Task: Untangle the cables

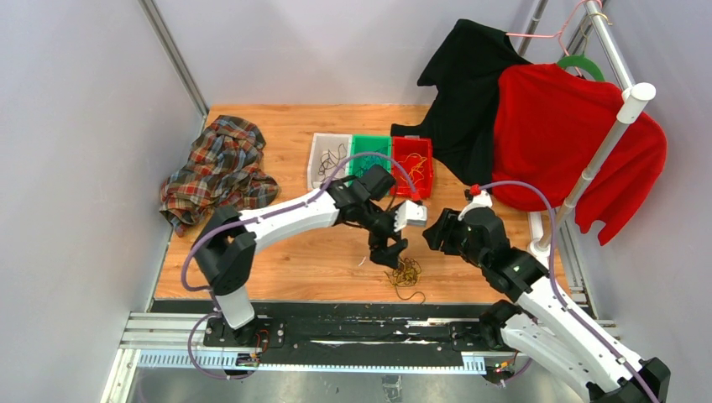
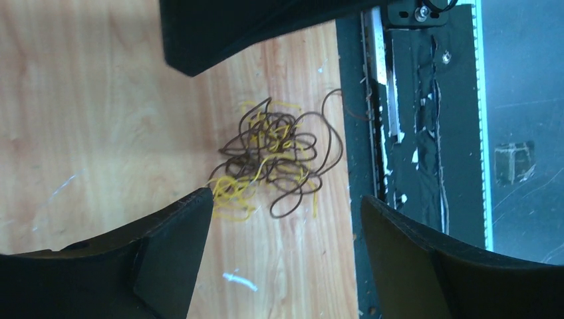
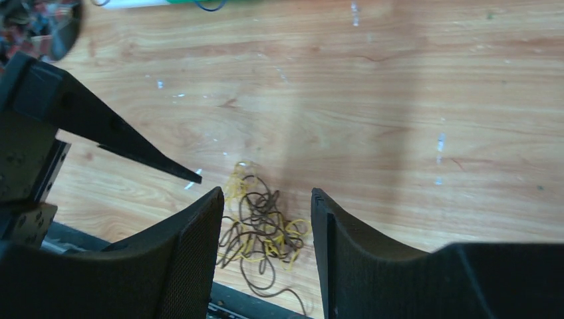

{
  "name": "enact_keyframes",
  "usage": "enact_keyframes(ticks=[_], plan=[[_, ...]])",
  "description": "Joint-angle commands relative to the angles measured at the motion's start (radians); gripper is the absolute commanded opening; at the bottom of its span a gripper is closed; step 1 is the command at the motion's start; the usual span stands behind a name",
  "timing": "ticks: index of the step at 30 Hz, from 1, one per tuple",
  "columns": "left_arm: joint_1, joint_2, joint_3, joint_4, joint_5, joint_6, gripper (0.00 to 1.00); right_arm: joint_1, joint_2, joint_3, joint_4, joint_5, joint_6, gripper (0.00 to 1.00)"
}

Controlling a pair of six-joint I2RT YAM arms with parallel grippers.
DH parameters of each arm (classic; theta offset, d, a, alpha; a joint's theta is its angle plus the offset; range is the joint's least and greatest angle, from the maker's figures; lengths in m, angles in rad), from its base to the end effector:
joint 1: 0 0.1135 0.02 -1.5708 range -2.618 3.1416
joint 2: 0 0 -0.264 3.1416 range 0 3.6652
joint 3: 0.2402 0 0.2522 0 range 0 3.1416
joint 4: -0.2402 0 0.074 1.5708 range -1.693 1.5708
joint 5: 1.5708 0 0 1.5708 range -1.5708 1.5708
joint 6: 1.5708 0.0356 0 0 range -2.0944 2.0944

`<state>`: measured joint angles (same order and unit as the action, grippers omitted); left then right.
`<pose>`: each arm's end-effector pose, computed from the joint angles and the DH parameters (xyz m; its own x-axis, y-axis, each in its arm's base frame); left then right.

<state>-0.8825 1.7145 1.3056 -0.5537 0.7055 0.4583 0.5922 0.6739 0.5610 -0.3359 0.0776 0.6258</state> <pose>0.2135 -0.2959 0.2495 -0.1033 0.6558 -0.7479 0.9690 -0.1034 -0.2244 0.1364 0.0884 0.2628 -0.5838 0.3111 -0.7499 -0.1932 0.8439 0.5005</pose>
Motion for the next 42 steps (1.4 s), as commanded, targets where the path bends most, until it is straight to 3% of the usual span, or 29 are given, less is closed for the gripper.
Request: enact_keyframes(ticks=[1,8,12,16,21,23,31,35,37,42], plan=[[-0.059,0.087,0.076,0.014,-0.055,-0.153,0.85,-0.014,-0.013,0.022,-0.084,0.120,-0.047,0.51],[-0.109,0.160,0.095,0.083,-0.090,-0.304,0.83,-0.014,-0.086,0.014,-0.098,0.195,-0.067,0.51],[-0.117,0.180,0.090,0.088,-0.160,-0.323,0.74,-0.015,-0.111,0.011,-0.110,0.209,-0.074,0.51],[-0.116,0.188,0.101,0.079,-0.262,-0.312,0.53,-0.016,-0.111,0.014,-0.111,0.206,-0.075,0.49],[-0.079,0.153,0.150,0.020,-0.230,-0.317,0.08,-0.016,-0.121,0.011,-0.079,0.180,-0.104,0.49],[-0.044,0.116,0.169,-0.016,-0.202,-0.308,0.01,-0.015,-0.128,0.011,-0.047,0.153,-0.134,0.51],[0.032,-0.077,0.278,-0.238,-0.134,-0.085,0.01,-0.015,-0.150,-0.027,0.189,-0.077,-0.220,0.59],[0.036,-0.156,0.285,-0.271,-0.167,-0.023,0.01,-0.016,-0.156,-0.077,0.364,-0.209,-0.241,0.62],[0.036,-0.181,0.293,-0.284,-0.177,-0.002,0.01,-0.015,-0.151,-0.098,0.473,-0.274,-0.251,0.68],[0.036,-0.211,0.316,-0.300,-0.191,0.009,0.01,-0.005,-0.063,-0.067,0.603,-0.370,-0.276,0.70]])
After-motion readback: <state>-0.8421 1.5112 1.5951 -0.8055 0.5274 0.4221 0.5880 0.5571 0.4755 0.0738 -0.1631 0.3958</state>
